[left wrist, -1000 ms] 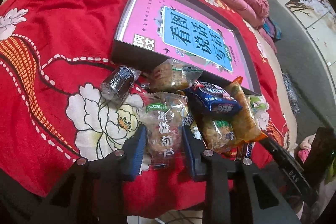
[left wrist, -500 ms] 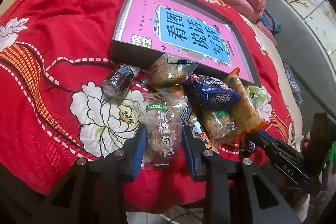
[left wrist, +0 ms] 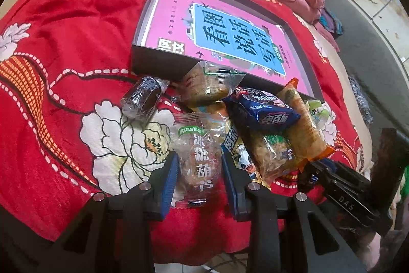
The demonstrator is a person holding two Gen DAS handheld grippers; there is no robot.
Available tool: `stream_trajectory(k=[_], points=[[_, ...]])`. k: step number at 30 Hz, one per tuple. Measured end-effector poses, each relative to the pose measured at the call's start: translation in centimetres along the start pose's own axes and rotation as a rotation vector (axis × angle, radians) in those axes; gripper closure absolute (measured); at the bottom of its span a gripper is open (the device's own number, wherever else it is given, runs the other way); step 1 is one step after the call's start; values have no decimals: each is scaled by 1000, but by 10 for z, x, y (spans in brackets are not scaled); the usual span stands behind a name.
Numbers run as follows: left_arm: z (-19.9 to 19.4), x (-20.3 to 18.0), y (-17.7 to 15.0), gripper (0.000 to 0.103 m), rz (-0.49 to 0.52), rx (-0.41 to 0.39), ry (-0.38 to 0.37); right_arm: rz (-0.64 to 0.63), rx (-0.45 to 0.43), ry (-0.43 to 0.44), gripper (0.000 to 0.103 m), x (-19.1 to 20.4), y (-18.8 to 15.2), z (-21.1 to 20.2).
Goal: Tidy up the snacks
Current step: 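Grasp the clear candy bag with the left tool while the right tool grasps the Snickers bar, then lift both held snacks and carry them over the pink tray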
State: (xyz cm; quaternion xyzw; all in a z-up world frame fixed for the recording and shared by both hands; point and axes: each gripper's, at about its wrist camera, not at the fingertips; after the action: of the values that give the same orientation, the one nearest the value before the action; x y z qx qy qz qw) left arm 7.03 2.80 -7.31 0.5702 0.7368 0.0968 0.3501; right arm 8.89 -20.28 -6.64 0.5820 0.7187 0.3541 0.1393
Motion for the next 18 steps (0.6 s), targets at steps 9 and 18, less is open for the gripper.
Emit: stream_trajectory(k=[9, 18], points=[[-17, 2, 1, 68, -6, -32, -32, 88, -137, 33, 73, -20, 10, -39], [-50, -6, 15, 68, 41, -131, -33, 120, -237, 33, 72, -38, 30, -53]])
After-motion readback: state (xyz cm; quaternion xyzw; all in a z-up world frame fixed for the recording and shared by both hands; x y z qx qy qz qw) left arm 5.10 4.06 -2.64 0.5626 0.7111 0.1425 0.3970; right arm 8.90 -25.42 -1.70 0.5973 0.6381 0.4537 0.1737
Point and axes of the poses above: each gripper's, at about its wrist camera, not at the fingertips, and z roughly the way its jaws point, x to its left, y to its top, and after that the axes turned 12 degrees about -x, right-handed
